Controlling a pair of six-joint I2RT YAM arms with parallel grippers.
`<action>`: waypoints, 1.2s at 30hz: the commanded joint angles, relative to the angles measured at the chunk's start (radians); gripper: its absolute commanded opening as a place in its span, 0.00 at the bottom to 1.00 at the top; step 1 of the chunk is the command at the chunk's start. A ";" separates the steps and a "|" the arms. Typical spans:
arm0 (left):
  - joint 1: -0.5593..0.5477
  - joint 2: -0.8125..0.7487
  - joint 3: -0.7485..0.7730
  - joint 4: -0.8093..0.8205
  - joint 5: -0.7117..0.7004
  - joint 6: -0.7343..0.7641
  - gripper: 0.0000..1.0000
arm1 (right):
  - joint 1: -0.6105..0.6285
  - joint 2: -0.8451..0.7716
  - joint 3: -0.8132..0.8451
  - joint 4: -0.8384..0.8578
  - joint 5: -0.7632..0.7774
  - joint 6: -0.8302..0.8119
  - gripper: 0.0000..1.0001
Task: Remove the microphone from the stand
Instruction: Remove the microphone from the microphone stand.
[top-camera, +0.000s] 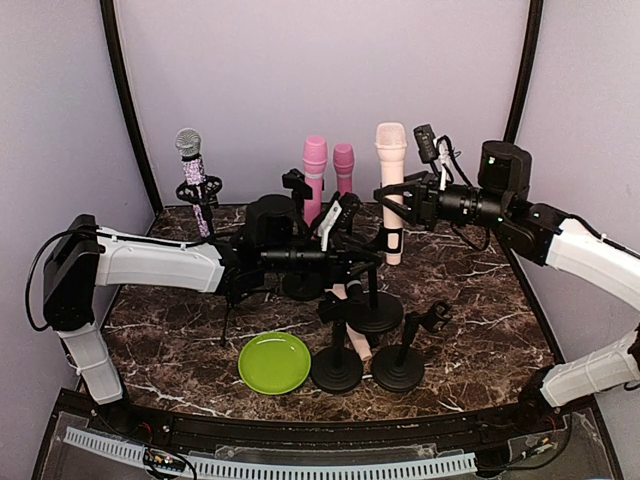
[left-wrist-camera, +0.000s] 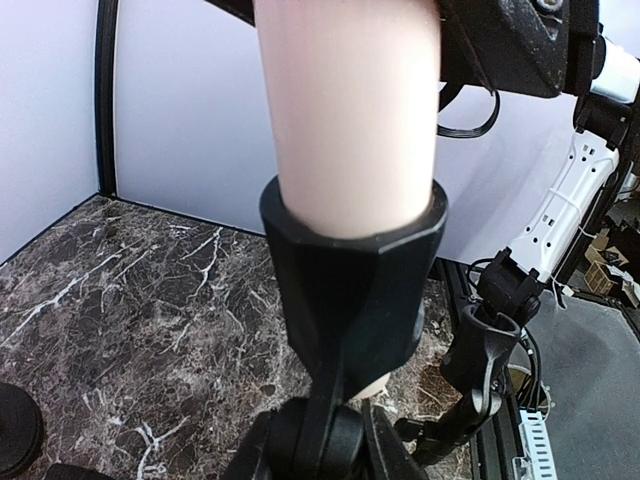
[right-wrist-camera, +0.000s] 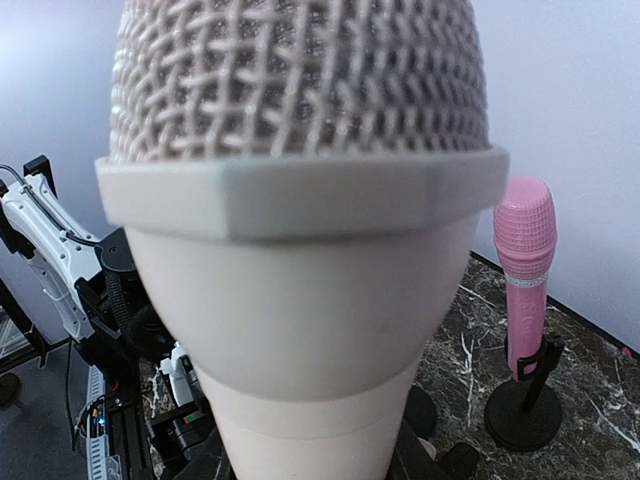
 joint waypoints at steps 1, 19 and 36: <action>0.001 -0.030 -0.003 0.022 -0.006 0.024 0.00 | 0.001 -0.050 0.012 0.155 -0.049 0.059 0.00; 0.000 -0.008 0.019 0.024 -0.004 0.026 0.00 | 0.001 -0.005 0.076 0.003 0.256 0.130 0.00; -0.002 -0.002 0.025 0.021 -0.004 0.029 0.00 | 0.001 0.001 0.090 -0.027 0.336 0.145 0.00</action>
